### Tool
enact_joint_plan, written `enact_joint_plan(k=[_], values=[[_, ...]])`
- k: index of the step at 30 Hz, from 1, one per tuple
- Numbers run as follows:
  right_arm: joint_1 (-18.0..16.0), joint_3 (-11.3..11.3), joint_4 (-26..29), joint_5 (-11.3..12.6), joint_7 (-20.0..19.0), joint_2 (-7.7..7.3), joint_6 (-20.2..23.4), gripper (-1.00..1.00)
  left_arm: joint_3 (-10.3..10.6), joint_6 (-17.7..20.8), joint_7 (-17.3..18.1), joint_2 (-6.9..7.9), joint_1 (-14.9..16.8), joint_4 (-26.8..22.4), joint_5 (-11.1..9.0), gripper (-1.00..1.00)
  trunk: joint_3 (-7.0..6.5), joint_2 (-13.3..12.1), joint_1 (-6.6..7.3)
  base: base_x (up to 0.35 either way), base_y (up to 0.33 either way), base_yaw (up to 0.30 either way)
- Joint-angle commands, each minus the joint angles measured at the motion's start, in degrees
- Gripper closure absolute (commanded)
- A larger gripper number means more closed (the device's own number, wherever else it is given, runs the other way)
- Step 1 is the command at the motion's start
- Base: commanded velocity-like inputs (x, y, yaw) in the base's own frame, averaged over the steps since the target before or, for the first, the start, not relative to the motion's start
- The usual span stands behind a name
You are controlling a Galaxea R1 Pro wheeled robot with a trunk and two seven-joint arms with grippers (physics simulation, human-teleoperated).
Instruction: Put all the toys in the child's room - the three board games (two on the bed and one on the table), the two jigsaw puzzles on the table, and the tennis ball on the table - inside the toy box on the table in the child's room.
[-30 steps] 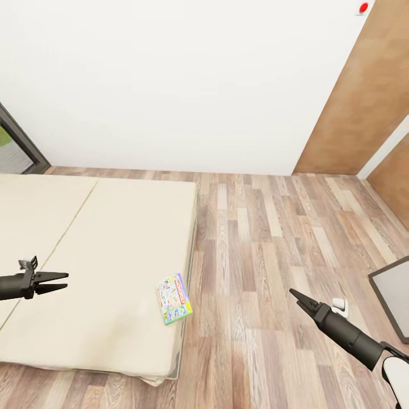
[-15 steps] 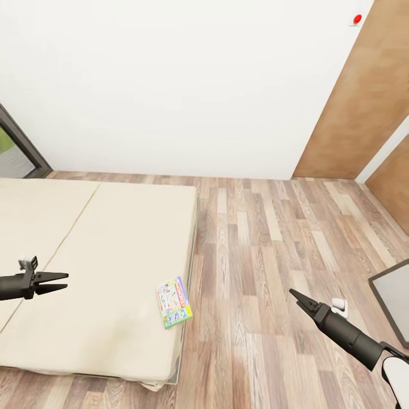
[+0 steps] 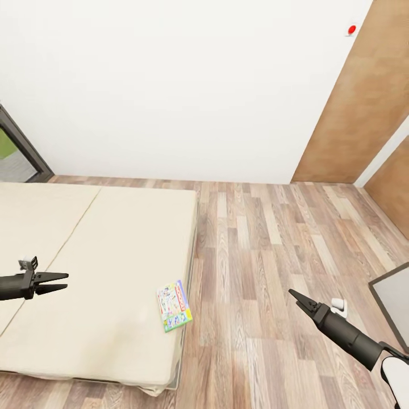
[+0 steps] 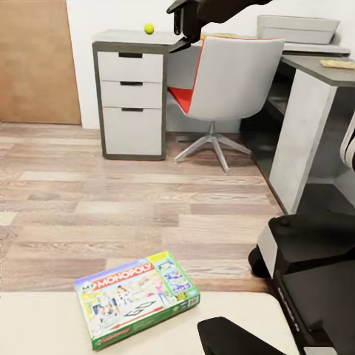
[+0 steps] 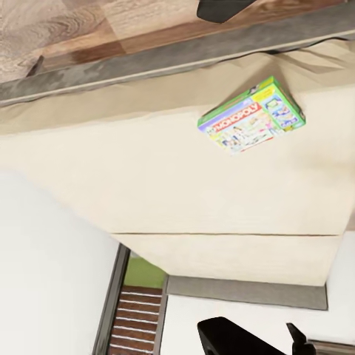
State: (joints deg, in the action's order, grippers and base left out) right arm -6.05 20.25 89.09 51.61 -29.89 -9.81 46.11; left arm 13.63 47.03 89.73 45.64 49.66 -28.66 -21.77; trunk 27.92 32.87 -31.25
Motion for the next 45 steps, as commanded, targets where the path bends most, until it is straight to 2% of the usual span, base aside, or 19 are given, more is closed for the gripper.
enact_joint_plan(k=[1, 29, 45], values=[[0.0, 0.1, 0.0, 0.1, -0.1, 0.02, 0.4, -1.0, 0.4, 0.6, 0.3, 0.07, 0.1, 0.0, -0.2, -1.0, -0.03, 0.1, -0.02, 0.0, 0.0, 0.0], [0.0, -0.1, -0.1, 0.1, 1.2, 0.14, 0.3, -1.0, 0.4, 0.6, 0.3, 0.05, 0.0, 0.1, -0.2, -1.0, -2.67, 0.1, -0.02, 0.0, 0.0, 0.0], [0.0, -0.2, -0.1, 0.1, 2.0, 0.14, -1.2, -1.0, 0.4, 0.6, 0.3, 0.04, 0.0, 0.1, -0.2, -1.0, -4.19, 0.1, -0.02, 0.0, 0.0, 0.003]])
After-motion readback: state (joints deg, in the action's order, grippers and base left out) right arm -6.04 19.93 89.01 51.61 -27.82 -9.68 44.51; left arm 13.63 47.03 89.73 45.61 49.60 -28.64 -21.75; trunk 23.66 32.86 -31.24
